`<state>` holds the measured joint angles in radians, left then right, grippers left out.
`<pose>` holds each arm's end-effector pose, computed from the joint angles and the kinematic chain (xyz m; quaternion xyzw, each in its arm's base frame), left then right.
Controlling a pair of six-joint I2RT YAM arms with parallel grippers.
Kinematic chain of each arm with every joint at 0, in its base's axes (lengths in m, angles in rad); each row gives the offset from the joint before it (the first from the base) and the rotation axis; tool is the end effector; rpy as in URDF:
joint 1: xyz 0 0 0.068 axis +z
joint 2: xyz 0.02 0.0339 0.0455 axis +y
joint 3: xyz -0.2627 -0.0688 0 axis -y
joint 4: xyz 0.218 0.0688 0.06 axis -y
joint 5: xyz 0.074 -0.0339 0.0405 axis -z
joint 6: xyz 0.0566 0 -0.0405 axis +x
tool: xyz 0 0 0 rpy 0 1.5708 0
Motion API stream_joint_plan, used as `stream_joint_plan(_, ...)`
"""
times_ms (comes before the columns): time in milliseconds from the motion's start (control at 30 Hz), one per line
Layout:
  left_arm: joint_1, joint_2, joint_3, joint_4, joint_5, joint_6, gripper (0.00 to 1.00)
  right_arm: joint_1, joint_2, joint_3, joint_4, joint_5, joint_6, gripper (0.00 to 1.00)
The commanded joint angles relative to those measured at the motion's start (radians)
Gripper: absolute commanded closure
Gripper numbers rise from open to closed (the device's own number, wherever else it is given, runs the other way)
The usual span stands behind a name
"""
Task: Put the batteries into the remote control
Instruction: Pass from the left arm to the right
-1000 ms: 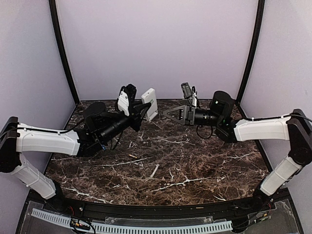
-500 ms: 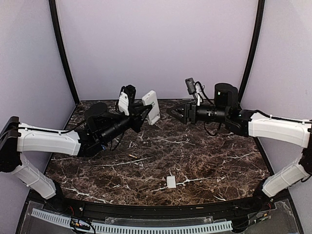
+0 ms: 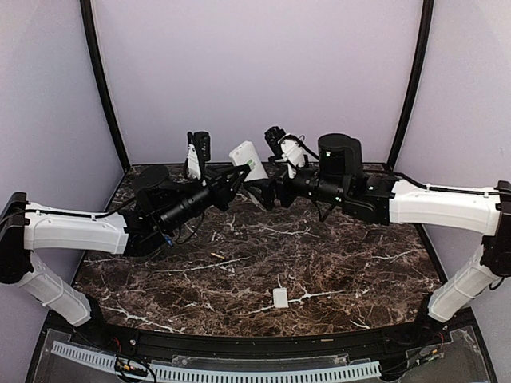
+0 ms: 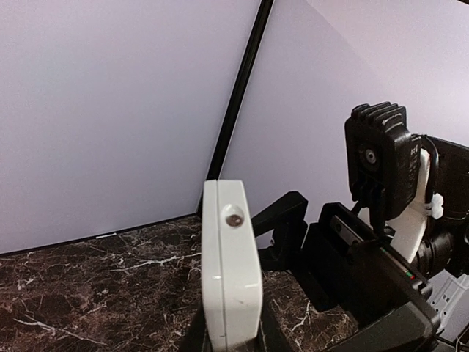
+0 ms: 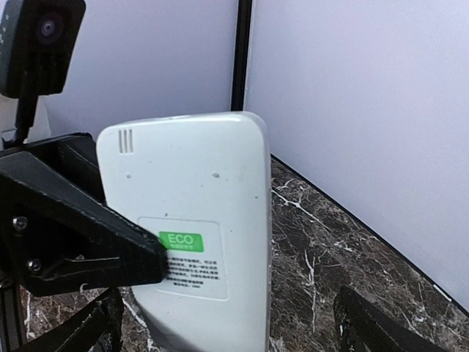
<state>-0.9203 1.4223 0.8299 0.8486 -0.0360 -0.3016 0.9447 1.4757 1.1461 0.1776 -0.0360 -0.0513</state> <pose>0.1965 -0.2548 0.3344 0.1724 0.5862 -0.4450 0.6546 0.2033 0.2846 0.3415 -0.3727 0.6609 0.2937 0.5815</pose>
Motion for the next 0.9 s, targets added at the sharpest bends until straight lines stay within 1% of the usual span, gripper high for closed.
stream_joint_plan(0, -0.003, -0.034, 0.017, 0.051, 0.025, -0.047, 1.00, 0.036, 0.065, 0.069, -0.015, 0.127, -0.080, 0.05)
stream_joint_plan(133, -0.003, -0.029, 0.019, 0.052, 0.023, -0.050, 1.00, 0.057, 0.100, 0.111, -0.033, 0.178, -0.101, 0.11)
stream_joint_plan(233, -0.002, -0.025, 0.019, 0.052, 0.022, -0.054, 1.00, 0.063, 0.106, 0.125, -0.040, 0.195, -0.086, 0.20)
stream_joint_plan(333, -0.003, -0.022, 0.018, 0.051, 0.024, -0.057, 1.00, 0.063, 0.103, 0.126, -0.044, 0.188, -0.067, 0.37)
stream_joint_plan(400, -0.002, -0.020, 0.018, 0.050, 0.027, -0.058, 1.00, 0.065, 0.103, 0.124, -0.045, 0.184, -0.062, 0.52)
stream_joint_plan(467, -0.003, -0.018, 0.018, 0.051, 0.031, -0.059, 1.00, 0.065, 0.106, 0.128, -0.055, 0.184, -0.057, 0.61)
stream_joint_plan(633, -0.003, -0.020, 0.021, 0.044, 0.024, -0.051, 1.00, 0.063, 0.094, 0.126, -0.084, 0.180, -0.048, 0.69)
stream_joint_plan(700, -0.002, -0.029, 0.024, 0.022, 0.010, -0.037, 0.77, 0.059, 0.084, 0.120, -0.115, 0.178, -0.048, 0.71)
stream_joint_plan(733, -0.001, -0.034, 0.028, -0.002, -0.007, -0.030, 0.48, 0.052, 0.080, 0.116, -0.138, 0.167, -0.045, 0.72)
stream_joint_plan(767, -0.001, -0.047, 0.030, -0.017, -0.018, -0.009, 0.35, 0.038, 0.078, 0.114, -0.167, 0.148, -0.040, 0.72)
stream_joint_plan(800, -0.001, -0.055, 0.033, -0.049, -0.048, 0.004, 0.16, 0.024, 0.078, 0.113, -0.214, 0.114, -0.037, 0.72)
stream_joint_plan(867, 0.001, -0.083, 0.033, -0.096, -0.109, 0.050, 0.03, -0.011, 0.084, 0.108, -0.308, 0.029, -0.033, 0.73)
